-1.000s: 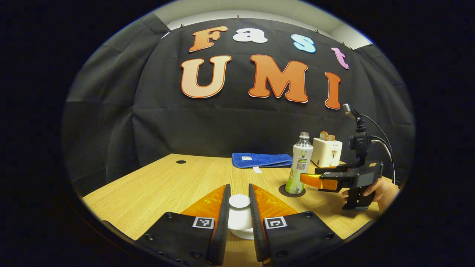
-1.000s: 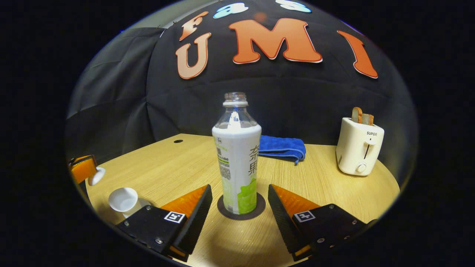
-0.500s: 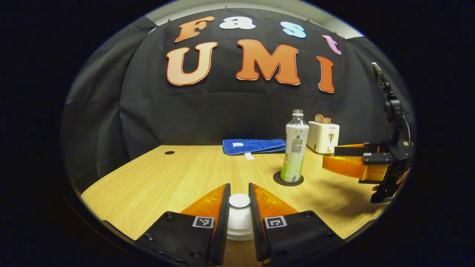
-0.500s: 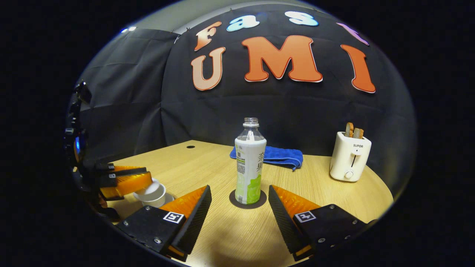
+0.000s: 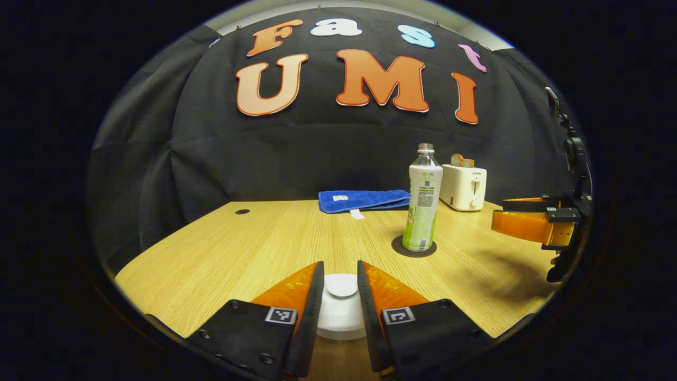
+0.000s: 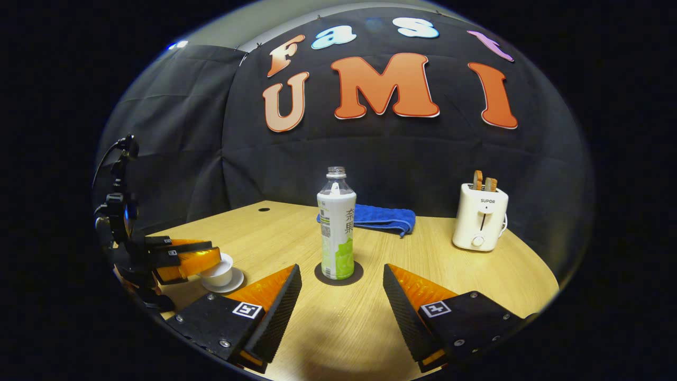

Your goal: Open the teacup lid with one hand, grasp the water bottle and pour water into the teacup with the other hand; after pouring, place the water bottle on the coaster and then close the teacup lid.

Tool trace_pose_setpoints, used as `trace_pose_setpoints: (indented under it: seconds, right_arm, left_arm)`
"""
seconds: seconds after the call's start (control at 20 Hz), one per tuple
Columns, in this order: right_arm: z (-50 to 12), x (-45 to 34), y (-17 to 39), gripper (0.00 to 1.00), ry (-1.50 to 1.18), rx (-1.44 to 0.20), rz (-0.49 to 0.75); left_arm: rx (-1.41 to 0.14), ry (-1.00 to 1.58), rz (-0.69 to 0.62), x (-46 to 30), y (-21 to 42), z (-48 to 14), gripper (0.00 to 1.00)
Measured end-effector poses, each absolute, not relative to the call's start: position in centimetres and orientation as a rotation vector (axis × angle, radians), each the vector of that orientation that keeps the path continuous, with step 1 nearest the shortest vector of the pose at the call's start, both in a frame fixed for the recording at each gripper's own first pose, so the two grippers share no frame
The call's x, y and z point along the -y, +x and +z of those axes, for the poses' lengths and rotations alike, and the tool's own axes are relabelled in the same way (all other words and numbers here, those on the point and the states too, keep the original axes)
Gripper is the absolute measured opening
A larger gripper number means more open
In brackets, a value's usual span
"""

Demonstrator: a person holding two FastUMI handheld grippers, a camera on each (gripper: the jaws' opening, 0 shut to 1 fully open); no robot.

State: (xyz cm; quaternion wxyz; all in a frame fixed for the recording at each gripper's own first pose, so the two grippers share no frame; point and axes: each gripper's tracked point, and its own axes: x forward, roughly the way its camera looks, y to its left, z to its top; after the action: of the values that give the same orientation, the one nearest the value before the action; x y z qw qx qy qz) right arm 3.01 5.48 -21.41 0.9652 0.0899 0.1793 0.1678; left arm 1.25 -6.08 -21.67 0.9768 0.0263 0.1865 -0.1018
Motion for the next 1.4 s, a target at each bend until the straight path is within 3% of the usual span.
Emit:
trace_pose_setpoints:
  seconds: [0.3, 0.4, 0.65, 0.85, 0.95, 1.0, 1.05, 1.15, 1.3, 1.4]
  right_arm:
    - [-17.4, -3.5, 2.0, 0.94, 0.190, -0.276, 0.296]
    - [-15.6, -3.3, 1.8, 0.93, 0.193, -0.235, 0.293]
    - [-11.6, -2.1, 1.3, 0.94, 0.196, -0.145, 0.258]
    - [-9.8, -0.3, 2.0, 0.94, 0.191, -0.074, 0.156]
    - [-9.5, -1.0, 1.9, 0.94, 0.190, -0.075, 0.158]
    - [-9.2, -0.8, 1.9, 0.94, 0.186, -0.073, 0.154]
    - [-8.9, -0.6, 1.8, 0.94, 0.185, -0.071, 0.145]
    - [-8.3, -0.9, 1.5, 0.94, 0.203, -0.072, 0.158]
    - [-7.3, -1.2, 1.1, 0.94, 0.227, -0.064, 0.176]
    - [-6.7, -1.1, 1.0, 0.94, 0.216, -0.046, 0.172]
  left_arm:
    - [-0.270, 0.041, -0.158, 6.0, 2.3, -16.7, 0.80]
    - [-0.234, 0.027, -0.159, 6.5, 2.6, -14.2, 0.77]
    - [-0.141, 0.031, -0.152, 7.0, 2.6, -8.3, 0.93]
    - [-0.071, 0.029, -0.147, 7.4, 2.2, -4.8, 0.94]
    - [-0.057, 0.034, -0.143, 7.6, 2.1, -3.9, 0.92]
    - [-0.050, 0.029, -0.140, 7.6, 2.1, -3.6, 0.96]
    - [-0.041, 0.016, -0.122, 7.1, 2.0, -3.0, 0.92]
    - [-0.022, -0.005, -0.106, 6.5, 2.0, -1.9, 0.98]
    - [0.000, -0.010, -0.086, 5.5, 1.7, -0.9, 0.94]
    - [0.011, -0.011, -0.083, 5.2, 1.6, -0.7, 0.99]
